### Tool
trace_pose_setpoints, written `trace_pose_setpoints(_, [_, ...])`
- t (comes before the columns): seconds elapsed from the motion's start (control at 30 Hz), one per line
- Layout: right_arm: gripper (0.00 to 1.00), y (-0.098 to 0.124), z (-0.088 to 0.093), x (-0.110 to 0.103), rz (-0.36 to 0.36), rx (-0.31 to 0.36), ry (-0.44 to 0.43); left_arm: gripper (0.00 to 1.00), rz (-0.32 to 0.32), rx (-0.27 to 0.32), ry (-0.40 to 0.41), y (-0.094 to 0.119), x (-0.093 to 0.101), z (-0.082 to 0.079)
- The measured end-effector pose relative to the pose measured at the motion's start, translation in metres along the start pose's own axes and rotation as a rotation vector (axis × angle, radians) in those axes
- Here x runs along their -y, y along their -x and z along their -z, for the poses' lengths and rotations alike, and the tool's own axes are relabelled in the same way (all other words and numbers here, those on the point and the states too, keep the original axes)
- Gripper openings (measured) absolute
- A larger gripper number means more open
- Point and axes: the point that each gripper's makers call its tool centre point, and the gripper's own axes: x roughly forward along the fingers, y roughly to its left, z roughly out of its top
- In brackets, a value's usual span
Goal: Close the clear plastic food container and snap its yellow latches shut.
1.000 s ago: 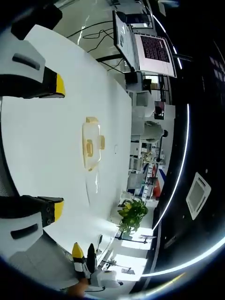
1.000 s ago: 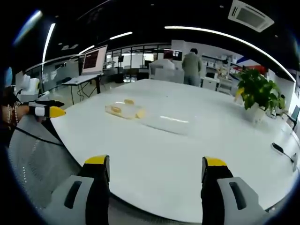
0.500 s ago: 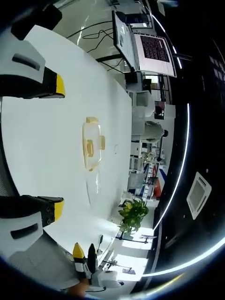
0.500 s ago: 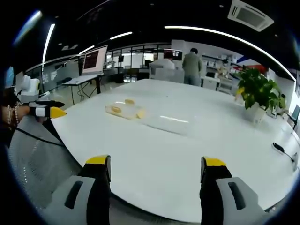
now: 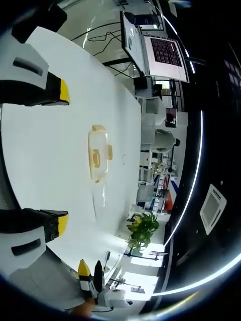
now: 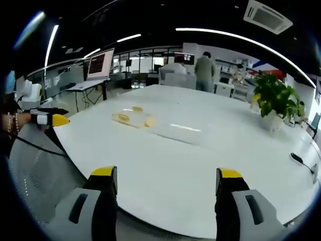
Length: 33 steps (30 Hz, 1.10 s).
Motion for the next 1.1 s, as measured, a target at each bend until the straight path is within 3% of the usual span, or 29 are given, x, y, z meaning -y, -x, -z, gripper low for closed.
trace_pose_setpoints(1.1, [0.75, -0.001, 0.0022, -0.0013, -0.01, -0.012, -0.006, 0.8, 0.006, -0.005, 0.005, -0.0008, 0.0014, 0.0011])
